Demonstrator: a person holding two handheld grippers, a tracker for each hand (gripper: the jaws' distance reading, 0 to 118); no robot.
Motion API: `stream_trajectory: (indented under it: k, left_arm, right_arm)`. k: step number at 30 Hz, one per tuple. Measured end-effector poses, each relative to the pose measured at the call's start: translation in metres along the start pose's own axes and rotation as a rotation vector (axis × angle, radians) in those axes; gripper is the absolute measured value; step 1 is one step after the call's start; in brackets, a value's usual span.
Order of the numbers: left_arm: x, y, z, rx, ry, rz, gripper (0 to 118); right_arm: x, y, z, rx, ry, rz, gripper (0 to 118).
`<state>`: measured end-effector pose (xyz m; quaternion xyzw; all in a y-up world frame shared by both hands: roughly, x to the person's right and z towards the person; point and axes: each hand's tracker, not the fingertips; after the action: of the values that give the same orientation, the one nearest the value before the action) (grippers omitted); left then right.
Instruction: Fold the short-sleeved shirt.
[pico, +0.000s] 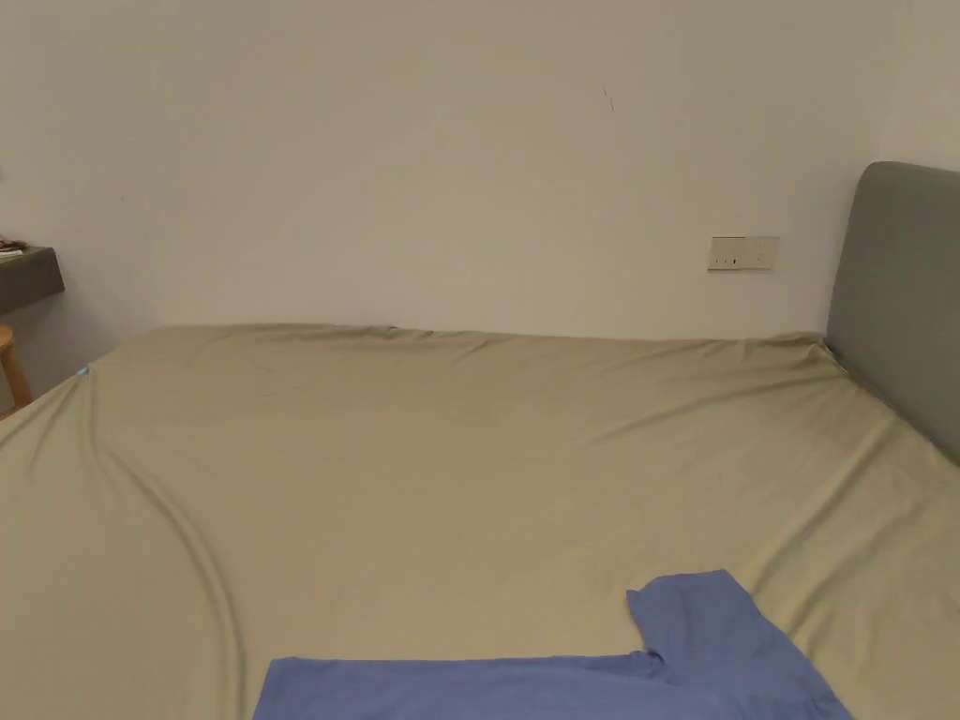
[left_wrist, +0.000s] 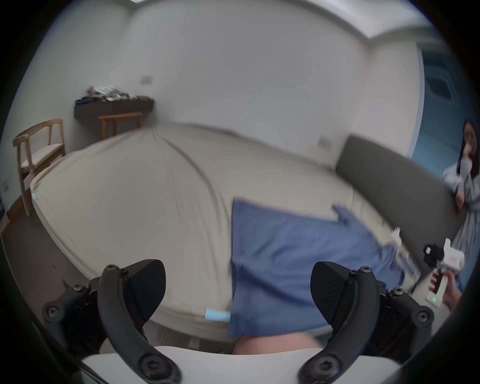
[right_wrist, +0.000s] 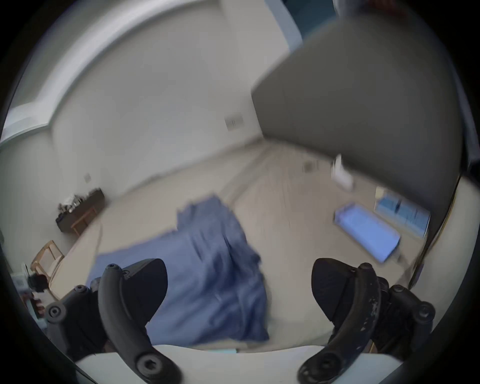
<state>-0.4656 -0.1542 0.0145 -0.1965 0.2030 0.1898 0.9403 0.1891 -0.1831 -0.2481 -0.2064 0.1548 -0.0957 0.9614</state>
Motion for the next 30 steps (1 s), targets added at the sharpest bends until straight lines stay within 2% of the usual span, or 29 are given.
stream_trajectory:
  k: [1, 2, 4, 5, 6, 7, 8, 9, 10, 12, 13, 16, 18, 19, 20, 21, 22, 23, 25, 27, 30]
  left_arm:
    - [0.005, 0.009, 0.019, 0.059, -0.005, -0.015, 114]
    - [0.012, 0.015, 0.035, 0.123, -0.005, -0.034, 114]
    - [0.031, 0.023, 0.065, 0.239, 0.005, -0.094, 110]
    - [0.044, 0.022, 0.071, 0.278, 0.009, -0.118, 104]
    - [0.052, 0.023, 0.073, 0.284, 0.016, -0.130, 89]
    - [0.058, 0.025, 0.068, 0.245, 0.012, -0.121, 51]
    - [0.063, 0.026, 0.057, 0.182, 0.010, -0.136, 10]
    - [0.066, 0.022, 0.049, 0.156, 0.038, -0.172, 1]
    - [0.071, 0.020, 0.037, 0.160, 0.004, -0.177, 0]
    - [0.068, 0.021, 0.006, 0.106, -0.005, -0.219, 0]
    - [0.054, 0.025, -0.015, 0.075, -0.006, -0.219, 0]
    - [0.036, 0.044, -0.076, 0.014, -0.070, -0.187, 0]
    - [0.055, 0.053, -0.113, -0.044, -0.047, -0.188, 0]
    - [0.051, 0.058, -0.136, -0.059, -0.048, -0.206, 4]
    - [0.047, 0.063, -0.157, -0.060, -0.050, -0.202, 21]
    - [0.056, 0.069, -0.180, -0.109, -0.030, -0.211, 51]
    - [0.052, 0.073, -0.205, -0.153, -0.027, -0.196, 98]
    - [0.045, 0.074, -0.225, -0.177, -0.067, -0.196, 118]
    - [0.040, 0.074, -0.256, -0.162, -0.131, -0.228, 115]
    - [0.039, 0.071, -0.297, -0.275, 0.014, -0.252, 116]
    - [0.043, 0.059, -0.330, -0.339, 0.025, -0.271, 116]
  right_arm:
    - [-0.009, 0.011, 0.019, 0.091, 0.018, 0.047, 114]
    - [-0.035, 0.032, 0.031, 0.148, 0.032, 0.087, 118]
    - [-0.061, 0.048, 0.055, 0.182, 0.099, 0.169, 118]
    - [-0.073, 0.050, 0.059, 0.180, 0.098, 0.199, 118]
    - [-0.076, 0.048, 0.056, 0.161, 0.088, 0.227, 118]
    - [-0.087, 0.045, 0.055, 0.175, 0.094, 0.236, 101]
    - [-0.096, 0.043, 0.051, 0.165, 0.109, 0.247, 70]
    - [-0.105, 0.040, 0.046, 0.168, 0.086, 0.258, 17]
    - [-0.106, 0.037, 0.038, 0.179, 0.016, 0.253, 2]
    - [-0.114, 0.041, 0.025, 0.132, 0.147, 0.231, 2]
    - [-0.118, 0.042, 0.020, 0.117, 0.165, 0.200, 2]
    - [-0.133, 0.045, 0.014, 0.136, 0.168, 0.238, 2]
    - [-0.140, 0.045, 0.011, 0.139, 0.184, 0.253, 2]
    - [-0.143, 0.047, 0.009, 0.133, 0.194, 0.261, 2]
    - [-0.145, 0.048, 0.007, 0.126, 0.194, 0.263, 2]
    - [-0.147, 0.048, 0.004, 0.122, 0.196, 0.266, 2]
    - [-0.150, 0.048, 0.002, 0.116, 0.199, 0.272, 2]
    - [-0.151, 0.049, 0.000, 0.109, 0.197, 0.274, 2]
    - [-0.152, 0.050, -0.004, 0.097, 0.191, 0.279, 2]
    - [-0.152, 0.049, -0.009, 0.089, 0.190, 0.271, 2]
    - [-0.153, 0.048, -0.015, 0.072, 0.175, 0.268, 2]
